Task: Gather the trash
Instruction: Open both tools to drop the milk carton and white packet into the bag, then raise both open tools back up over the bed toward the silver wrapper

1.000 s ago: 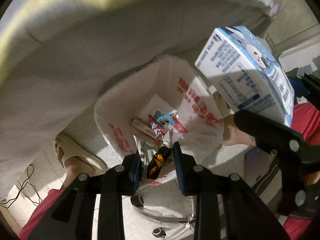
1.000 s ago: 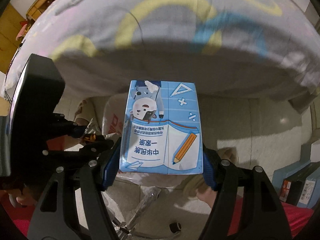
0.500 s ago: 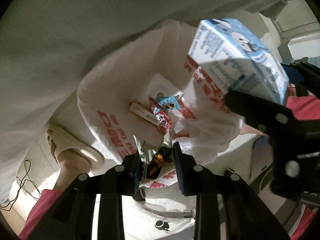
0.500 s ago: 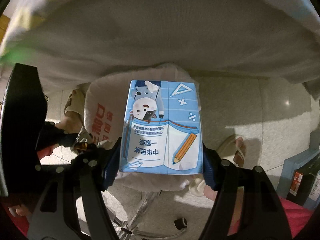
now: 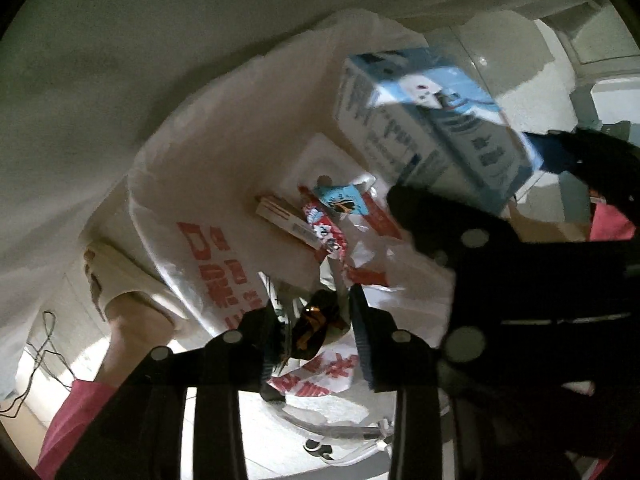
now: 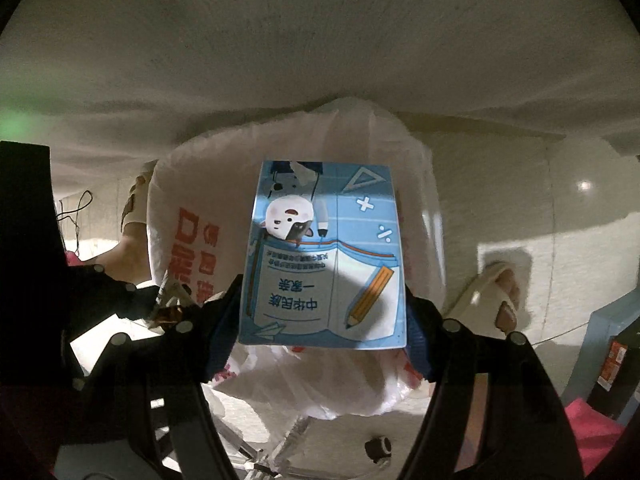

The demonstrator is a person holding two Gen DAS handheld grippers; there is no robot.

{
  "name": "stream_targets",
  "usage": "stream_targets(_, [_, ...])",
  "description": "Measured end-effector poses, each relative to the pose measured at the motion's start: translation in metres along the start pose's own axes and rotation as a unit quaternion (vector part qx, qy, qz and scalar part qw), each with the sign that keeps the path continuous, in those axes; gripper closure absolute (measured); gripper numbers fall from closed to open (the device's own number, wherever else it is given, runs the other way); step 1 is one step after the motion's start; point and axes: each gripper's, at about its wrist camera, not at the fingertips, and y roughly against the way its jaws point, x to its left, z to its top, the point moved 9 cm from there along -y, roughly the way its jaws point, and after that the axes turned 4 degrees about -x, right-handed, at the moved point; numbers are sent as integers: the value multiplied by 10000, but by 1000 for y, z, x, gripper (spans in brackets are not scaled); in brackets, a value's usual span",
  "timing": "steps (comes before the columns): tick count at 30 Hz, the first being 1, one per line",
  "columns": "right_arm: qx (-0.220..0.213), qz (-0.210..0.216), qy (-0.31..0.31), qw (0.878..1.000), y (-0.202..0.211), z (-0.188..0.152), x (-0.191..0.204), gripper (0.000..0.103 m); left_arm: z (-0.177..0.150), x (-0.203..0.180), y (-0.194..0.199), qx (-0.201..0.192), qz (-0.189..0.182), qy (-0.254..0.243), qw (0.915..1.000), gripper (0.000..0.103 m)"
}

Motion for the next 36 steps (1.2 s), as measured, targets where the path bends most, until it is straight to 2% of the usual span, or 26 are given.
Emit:
stream_targets(1, [51, 59, -49, 10000, -3, 0, 0, 34, 0, 1, -2, 57, 1, 11, 10000, 65])
stream_targets(2, [112, 91, -92, 9999, -8, -1, 0, 33, -1, 2, -4, 94, 42, 51, 9999, 59])
stream_targets(3, [150, 95, -110, 9998, -9, -1, -2, 28, 0, 5, -4, 55, 79, 116, 9999, 49])
stream_targets(5, [151, 38, -99, 9998, -15, -3, 0, 25, 0, 8, -6, 90, 98, 205, 9997, 41])
stream_targets(7, [169, 22, -112, 9998, -15, -4, -1, 25, 0, 10, -7, 184, 14, 293, 9994, 40])
stream_targets(14, [113, -40, -165, 9998, -8, -4, -9, 25, 2, 16, 4, 72, 39, 555, 9984, 33])
stream_targets(21, [-177, -124, -172, 9996, 31, -5, -16, 25, -10, 17, 34, -65, -86, 701, 9975, 32])
stream_targets(23, [-352, -139, -143, 9992, 52, -5, -16, 25, -13, 16, 50, -209, -112, 762, 9968, 32])
stream_targets(25, [-573, -146, -33, 9982, 76, -4, -11, 25, -17, 18, 73, -562, -20, 829, 9950, 31])
stream_targets(27, [-879, -247, 244, 9955, 108, -6, -5, 25, -25, 19, 103, -993, 104, 871, 9912, 23])
stream_targets(29, [-1251, -371, 627, 9895, 149, -9, 4, 21, -33, 16, 128, -1286, 86, 744, 9889, 22])
stream_targets(30, [-1395, -414, 748, 9865, 165, -10, 8, 16, -39, 13, 142, -1382, 68, 645, 9883, 22])
stream_targets(34, [-2070, -550, 1250, 9688, 247, -7, 20, 11, -60, 16, 187, -1292, 412, 467, 9897, 22])
stream_targets(36, [-2312, -553, 1404, 9611, 281, -4, 25, 9, -65, 20, 218, -1454, 451, 434, 9874, 22])
